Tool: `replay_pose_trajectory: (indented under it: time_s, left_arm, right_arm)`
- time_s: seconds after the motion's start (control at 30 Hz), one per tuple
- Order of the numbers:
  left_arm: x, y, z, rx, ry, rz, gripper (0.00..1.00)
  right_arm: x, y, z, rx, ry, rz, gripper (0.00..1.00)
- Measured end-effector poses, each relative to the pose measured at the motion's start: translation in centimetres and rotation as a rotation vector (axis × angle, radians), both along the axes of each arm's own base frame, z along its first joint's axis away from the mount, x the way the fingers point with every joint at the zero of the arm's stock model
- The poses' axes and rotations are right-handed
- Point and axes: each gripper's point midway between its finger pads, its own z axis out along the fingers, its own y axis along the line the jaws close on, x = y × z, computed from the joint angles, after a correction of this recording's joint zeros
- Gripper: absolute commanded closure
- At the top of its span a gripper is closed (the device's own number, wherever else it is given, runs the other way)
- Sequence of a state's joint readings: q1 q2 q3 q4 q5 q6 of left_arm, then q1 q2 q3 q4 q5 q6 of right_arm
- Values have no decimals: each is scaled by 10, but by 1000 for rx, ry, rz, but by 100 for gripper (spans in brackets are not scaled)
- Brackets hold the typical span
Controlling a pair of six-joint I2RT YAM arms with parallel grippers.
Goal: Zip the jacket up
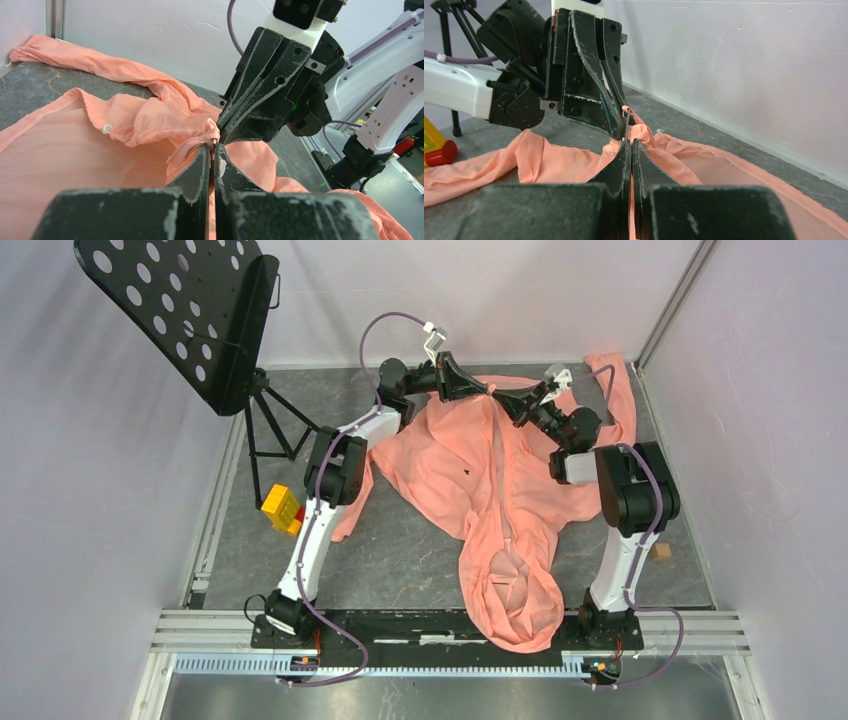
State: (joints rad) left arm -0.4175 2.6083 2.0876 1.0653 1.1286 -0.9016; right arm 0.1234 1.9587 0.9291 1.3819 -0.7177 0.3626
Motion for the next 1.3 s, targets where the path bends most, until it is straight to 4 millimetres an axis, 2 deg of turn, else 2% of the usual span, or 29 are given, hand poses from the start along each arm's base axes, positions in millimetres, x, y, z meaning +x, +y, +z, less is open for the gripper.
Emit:
replay_pose_trajectory:
  time_s: [0.33, 0.4, 0.47, 0.53, 0.57, 0.67, 0.73, 0.9, 1.0, 1.03, 1.1, 1.2, 1.3]
  left_arm:
    - [-1, 4, 1, -13, 14, -2, 97]
    - [0, 6, 1, -15, 13, 1, 95]
    - [0, 7, 1, -17, 16, 2, 88]
    - [2, 9, 1, -22, 16, 10, 87]
    - [2, 9, 0, -23, 18, 13, 83]
    - [0, 10, -6, -20, 27, 12, 62]
    - [-7, 9, -14, -2, 49, -5, 52]
    - [-31, 11, -29, 49, 77, 12, 41]
    - [-43, 17, -17, 62, 17, 50, 36]
    - [-46, 19, -11, 63, -7, 61, 22]
    - [-50, 24, 6, 56, -72, 92, 11]
    - [-47, 30, 31, 36, -134, 146, 9]
    - [-34, 35, 39, 27, -147, 220, 10]
  right_arm:
    - [7, 5, 2, 101, 52, 47, 100]
    - [9, 6, 3, 107, 54, 54, 100]
    - [12, 7, 4, 113, 54, 63, 100]
    - [15, 8, 5, 119, 56, 70, 100]
    - [16, 9, 5, 123, 59, 73, 100]
    - [16, 8, 4, 125, 62, 71, 100]
    - [16, 10, 5, 122, 54, 67, 100]
    - [15, 13, 5, 117, 50, 72, 100]
    - [14, 15, 5, 117, 50, 77, 100]
    - [14, 16, 5, 117, 50, 77, 100]
    - [14, 15, 5, 117, 48, 76, 100]
    - [15, 15, 5, 118, 47, 73, 100]
    - [15, 15, 5, 118, 46, 71, 100]
